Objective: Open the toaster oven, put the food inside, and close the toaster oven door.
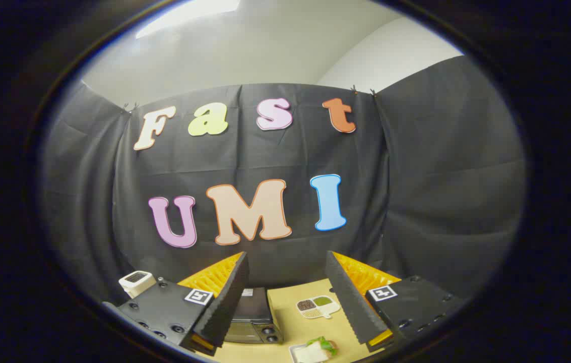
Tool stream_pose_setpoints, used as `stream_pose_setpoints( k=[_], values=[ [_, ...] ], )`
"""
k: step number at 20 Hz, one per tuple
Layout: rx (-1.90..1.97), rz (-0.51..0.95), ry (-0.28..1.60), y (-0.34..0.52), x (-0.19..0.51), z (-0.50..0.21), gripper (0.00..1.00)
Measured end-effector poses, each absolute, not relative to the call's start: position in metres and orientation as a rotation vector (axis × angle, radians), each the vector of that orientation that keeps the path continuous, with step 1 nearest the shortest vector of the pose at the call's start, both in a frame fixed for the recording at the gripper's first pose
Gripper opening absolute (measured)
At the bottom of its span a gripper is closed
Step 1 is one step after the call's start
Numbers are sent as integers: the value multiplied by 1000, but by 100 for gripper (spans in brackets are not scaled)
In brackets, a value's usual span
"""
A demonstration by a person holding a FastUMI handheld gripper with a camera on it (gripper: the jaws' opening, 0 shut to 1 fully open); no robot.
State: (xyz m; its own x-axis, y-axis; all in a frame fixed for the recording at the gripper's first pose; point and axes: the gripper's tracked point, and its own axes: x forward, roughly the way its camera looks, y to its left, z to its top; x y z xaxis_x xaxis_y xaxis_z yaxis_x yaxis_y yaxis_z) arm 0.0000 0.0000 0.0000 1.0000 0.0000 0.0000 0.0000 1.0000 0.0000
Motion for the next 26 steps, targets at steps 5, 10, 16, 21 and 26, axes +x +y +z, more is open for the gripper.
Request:
stream_pose_setpoints(
  k=[5, 10, 16, 21, 26],
  values=[
    [9, -10, -6, 13, -6, 3, 96],
    [-38, 3, -13, 19, -7, 4, 96],
    [-41, 17, -24, 38, 4, 10, 96],
    [-34, 9, -30, 37, 5, 10, 96],
    [-45, 6, -27, 36, 4, 12, 96]
  ],
)
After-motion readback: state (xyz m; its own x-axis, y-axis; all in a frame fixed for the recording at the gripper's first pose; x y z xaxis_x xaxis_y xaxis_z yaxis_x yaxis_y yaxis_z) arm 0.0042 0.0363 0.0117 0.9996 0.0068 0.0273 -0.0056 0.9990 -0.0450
